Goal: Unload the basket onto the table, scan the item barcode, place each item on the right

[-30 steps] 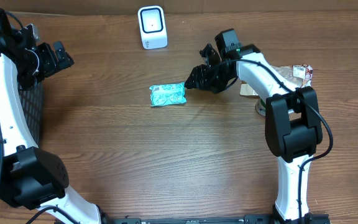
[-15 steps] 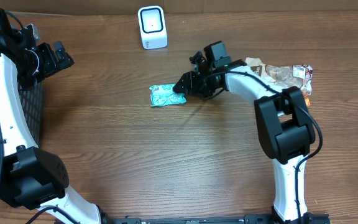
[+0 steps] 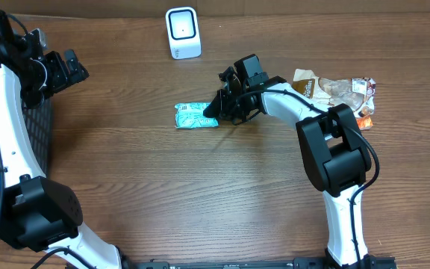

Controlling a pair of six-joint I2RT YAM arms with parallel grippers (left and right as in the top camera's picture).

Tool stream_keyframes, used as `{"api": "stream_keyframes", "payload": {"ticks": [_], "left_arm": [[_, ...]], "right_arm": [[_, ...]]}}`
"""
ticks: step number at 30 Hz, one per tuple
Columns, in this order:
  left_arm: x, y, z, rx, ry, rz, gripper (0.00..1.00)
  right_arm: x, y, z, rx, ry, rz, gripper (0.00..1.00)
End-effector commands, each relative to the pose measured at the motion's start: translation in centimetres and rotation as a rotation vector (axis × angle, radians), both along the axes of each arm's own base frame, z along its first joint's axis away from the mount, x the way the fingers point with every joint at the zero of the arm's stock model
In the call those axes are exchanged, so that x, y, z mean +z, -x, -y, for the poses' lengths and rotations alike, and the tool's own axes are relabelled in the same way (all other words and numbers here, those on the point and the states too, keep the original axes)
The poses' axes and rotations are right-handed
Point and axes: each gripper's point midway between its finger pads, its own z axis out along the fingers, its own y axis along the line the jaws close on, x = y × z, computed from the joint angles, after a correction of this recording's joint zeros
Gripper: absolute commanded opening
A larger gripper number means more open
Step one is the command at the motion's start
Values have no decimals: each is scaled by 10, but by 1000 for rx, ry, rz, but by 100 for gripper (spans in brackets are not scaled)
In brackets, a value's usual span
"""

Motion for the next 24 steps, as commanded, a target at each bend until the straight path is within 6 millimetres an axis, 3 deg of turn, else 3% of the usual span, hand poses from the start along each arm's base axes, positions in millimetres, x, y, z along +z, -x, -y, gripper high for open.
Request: {"api": "stream_keyframes", "payload": {"ticks": [1, 8, 18, 24], "left_arm": [[-5, -1, -1, -2, 0, -11, 100], [-5, 0, -1, -2, 0, -12, 100], [-5, 0, -1, -2, 0, -12, 100], [-5, -1, -1, -2, 0, -11, 99]], "right_arm": [[-1, 4, 4, 18, -53, -35, 4], [54, 4, 23, 61, -125, 26, 4], [187, 32, 46, 99, -154, 241, 4], [238, 53, 52, 105, -176, 332, 4]]}}
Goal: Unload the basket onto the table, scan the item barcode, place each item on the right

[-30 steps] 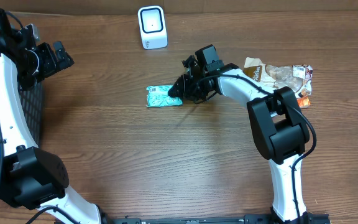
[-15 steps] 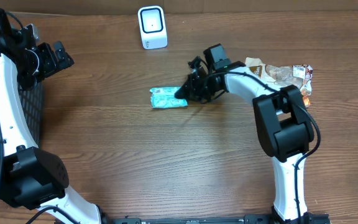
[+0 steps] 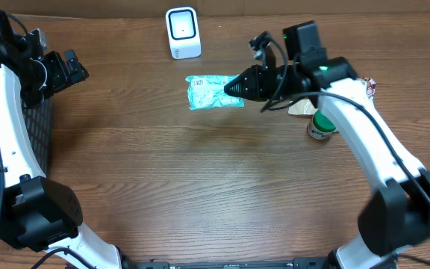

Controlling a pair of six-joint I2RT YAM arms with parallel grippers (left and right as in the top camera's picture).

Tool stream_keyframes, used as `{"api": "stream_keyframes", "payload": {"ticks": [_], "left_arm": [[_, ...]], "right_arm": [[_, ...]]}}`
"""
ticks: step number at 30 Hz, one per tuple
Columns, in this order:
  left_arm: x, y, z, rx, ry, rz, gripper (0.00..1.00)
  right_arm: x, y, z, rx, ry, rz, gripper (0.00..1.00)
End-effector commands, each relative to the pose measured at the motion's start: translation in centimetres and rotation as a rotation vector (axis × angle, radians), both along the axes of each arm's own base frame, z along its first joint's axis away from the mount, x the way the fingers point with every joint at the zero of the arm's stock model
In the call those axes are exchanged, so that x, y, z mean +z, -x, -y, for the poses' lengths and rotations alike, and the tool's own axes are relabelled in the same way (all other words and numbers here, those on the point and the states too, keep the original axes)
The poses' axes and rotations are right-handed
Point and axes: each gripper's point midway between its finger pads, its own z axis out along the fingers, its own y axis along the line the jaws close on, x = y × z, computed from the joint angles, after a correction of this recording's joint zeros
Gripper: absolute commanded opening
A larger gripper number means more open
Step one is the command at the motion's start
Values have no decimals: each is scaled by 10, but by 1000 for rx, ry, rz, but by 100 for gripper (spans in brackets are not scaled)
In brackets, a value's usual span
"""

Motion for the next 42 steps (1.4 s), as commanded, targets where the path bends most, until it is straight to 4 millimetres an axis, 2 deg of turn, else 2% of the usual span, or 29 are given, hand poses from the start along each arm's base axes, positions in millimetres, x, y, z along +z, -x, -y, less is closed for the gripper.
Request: {"api": "stream_keyframes", "payload": {"ticks": [1, 6, 15, 36, 42], "left_arm": [[-5, 0, -1, -2, 0, -12, 99], [-5, 0, -1, -2, 0, -12, 99], [-5, 0, -1, -2, 0, -12, 100], [-5, 0, -1, -3, 0, -12, 100], [-5, 0, -1, -2, 0, -12, 99]], "right_arm": [[26, 12, -1, 32, -26, 58, 4], [44, 28, 4, 32, -28, 68, 4], [57, 44, 9, 39, -18, 84, 4], [56, 42, 12, 25, -2, 93, 4], [61, 32, 9, 14, 2, 155, 4]]}}
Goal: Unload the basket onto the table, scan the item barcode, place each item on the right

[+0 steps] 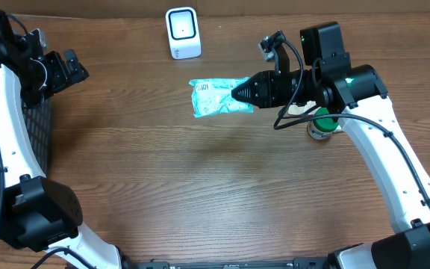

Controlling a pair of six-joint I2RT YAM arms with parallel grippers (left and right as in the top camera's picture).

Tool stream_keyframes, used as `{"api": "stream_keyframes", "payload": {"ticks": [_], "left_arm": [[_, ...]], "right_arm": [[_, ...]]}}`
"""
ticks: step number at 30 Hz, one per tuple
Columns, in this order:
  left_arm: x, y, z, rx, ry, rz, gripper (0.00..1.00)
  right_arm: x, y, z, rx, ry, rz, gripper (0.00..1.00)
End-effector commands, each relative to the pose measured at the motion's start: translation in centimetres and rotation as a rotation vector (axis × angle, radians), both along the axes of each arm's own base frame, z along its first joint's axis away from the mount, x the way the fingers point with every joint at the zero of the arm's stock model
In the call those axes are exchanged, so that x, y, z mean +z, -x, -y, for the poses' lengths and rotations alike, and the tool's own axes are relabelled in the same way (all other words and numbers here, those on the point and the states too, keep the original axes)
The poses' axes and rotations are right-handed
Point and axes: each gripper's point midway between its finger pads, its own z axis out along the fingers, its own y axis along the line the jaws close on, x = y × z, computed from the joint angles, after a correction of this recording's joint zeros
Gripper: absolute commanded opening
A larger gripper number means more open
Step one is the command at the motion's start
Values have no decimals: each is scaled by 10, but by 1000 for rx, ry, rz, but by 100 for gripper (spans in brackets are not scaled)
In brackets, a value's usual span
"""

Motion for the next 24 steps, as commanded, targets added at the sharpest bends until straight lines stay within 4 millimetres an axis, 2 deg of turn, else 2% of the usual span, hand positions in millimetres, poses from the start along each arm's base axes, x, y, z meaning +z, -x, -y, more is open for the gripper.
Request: {"api": "stream_keyframes", "payload": {"ticks": [1, 5, 8, 14, 17, 21, 24], "left_arm": [[-5, 0, -1, -2, 0, -12, 99], [-5, -1, -1, -2, 0, -11, 100], [-5, 0, -1, -2, 0, -12, 100], [-5, -1, -1, -2, 0, -11, 99], [-5, -1, -1, -3, 0, -11, 99], [-5, -1, -1, -2, 0, -11, 99], [-5, 0, -1, -2, 0, -12, 100]], "right_arm": [[15, -4, -1, -20, 21, 93, 4], [2, -25, 5, -157, 178, 162, 4], [2, -48, 11, -285, 310, 286, 4], [37, -111, 29, -635, 589, 689, 4], [47, -142, 17, -657, 703, 901, 4], [39, -180, -5, -560, 864, 1166, 4], [30, -201, -20, -518, 958, 1341, 4]]}}
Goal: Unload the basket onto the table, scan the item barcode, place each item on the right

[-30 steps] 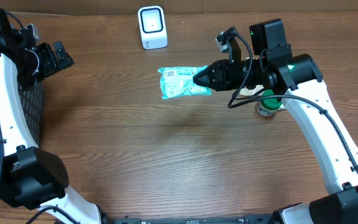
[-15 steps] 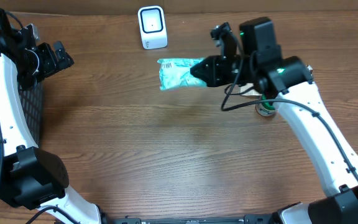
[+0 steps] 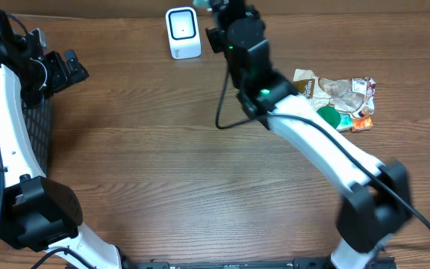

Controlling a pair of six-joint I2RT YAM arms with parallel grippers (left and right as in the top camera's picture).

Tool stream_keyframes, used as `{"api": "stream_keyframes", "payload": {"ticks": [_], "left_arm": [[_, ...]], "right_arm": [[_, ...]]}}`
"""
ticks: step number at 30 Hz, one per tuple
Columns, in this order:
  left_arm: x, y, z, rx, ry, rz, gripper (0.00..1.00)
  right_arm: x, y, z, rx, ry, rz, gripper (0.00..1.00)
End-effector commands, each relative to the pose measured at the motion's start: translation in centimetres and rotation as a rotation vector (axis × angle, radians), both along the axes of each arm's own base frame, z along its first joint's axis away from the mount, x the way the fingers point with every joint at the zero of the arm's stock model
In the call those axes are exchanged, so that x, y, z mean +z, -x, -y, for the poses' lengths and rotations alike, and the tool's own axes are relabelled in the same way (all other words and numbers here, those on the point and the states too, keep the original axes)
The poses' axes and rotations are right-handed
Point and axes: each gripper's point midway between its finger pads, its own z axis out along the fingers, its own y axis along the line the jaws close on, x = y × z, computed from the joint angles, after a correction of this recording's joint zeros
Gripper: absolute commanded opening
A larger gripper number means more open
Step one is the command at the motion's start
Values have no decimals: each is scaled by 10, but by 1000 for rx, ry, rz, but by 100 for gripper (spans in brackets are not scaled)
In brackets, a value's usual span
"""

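Note:
The white barcode scanner (image 3: 182, 33) stands at the table's far edge. My right arm reaches across to the far edge, its wrist just right of the scanner. My right gripper (image 3: 219, 6) is mostly hidden by the wrist at the top of the overhead view. Only a pale sliver of the teal packet (image 3: 213, 4) shows there, held up beside the scanner's top. My left gripper (image 3: 80, 66) hangs open and empty at the far left, well away from the scanner.
A pile of snack packets (image 3: 338, 90) with a green-lidded item (image 3: 327, 116) lies at the right. A black basket (image 3: 42, 138) stands at the left edge under my left arm.
My right arm has swung from the middle right to the far edge, carrying the teal packet from the table's centre up beside the scanner. The left arm has not moved.
My right gripper was at the teal packet lying on the table. Then it held the packet lifted and pointing left, below the scanner, and held it there a little nearer. Now the packet is up at the far edge next to the scanner.

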Motion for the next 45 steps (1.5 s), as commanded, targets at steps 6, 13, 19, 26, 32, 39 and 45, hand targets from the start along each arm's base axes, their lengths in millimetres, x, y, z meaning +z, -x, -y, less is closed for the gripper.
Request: {"api": "stream_keyframes", "payload": {"ticks": [6, 13, 19, 26, 32, 39, 45], "left_arm": [[-5, -1, -1, -3, 1, -11, 99], [-5, -1, -1, -3, 1, -11, 99], [-5, -1, -1, -3, 1, -11, 99], [-5, -1, -1, -3, 1, -11, 100], [-5, -1, -1, -4, 1, -11, 100], [-5, 0, -1, -2, 1, -11, 100], [-5, 0, -1, -2, 1, -11, 100]], "right_arm": [[-53, -37, -37, 34, 559, 307, 4], [-90, -63, -55, 81, 619, 400, 4], [-98, -93, -54, 104, 644, 374, 4], [-98, -101, -55, 139, 729, 370, 4], [-120, -102, -60, 183, 904, 342, 4], [-119, -102, -60, 181, 903, 344, 4], [-119, -101, -61, 183, 902, 345, 4]]}}
